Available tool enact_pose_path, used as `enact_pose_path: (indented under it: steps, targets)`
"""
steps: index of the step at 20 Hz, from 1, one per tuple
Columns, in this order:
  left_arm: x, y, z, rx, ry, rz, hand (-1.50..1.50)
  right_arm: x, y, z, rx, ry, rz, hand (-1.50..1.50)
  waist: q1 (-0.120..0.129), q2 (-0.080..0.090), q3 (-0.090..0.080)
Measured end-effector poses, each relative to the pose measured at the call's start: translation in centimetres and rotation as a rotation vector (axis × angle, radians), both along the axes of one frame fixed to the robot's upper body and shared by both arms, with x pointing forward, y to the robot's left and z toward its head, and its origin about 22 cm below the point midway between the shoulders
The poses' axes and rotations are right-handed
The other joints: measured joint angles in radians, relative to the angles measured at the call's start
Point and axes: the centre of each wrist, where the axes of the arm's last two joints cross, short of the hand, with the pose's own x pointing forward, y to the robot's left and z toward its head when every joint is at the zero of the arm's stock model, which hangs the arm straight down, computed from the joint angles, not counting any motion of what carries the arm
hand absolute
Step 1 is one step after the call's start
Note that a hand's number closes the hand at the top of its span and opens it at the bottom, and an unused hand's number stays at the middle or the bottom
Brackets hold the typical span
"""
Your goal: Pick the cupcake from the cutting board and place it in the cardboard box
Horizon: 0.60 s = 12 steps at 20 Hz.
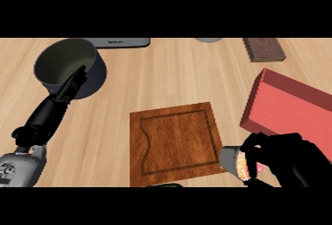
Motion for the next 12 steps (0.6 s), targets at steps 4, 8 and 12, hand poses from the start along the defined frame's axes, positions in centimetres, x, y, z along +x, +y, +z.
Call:
enact_pose_path:
  steps: [4,8,12]
  targets:
    - [0.2,-0.4,0.1,-0.001,0.004,-0.012,0.00,1.6,-3.2,1.9,0.089,-0.008,-0.146,1.50,0.010,0.004,0.000]
    - [0.0,-1.2,-0.2,0.004,0.005,-0.021,0.00,3.9,-7.3,3.6,0.136,0.001,-0.247,1.50,0.019,0.005,0.000]
    - [0.1,-1.3,0.0,0.001,0.006,-0.030,0.00,6.1,-11.4,4.0,0.097,0.009,-0.319,1.50,0.027,0.006,0.000]
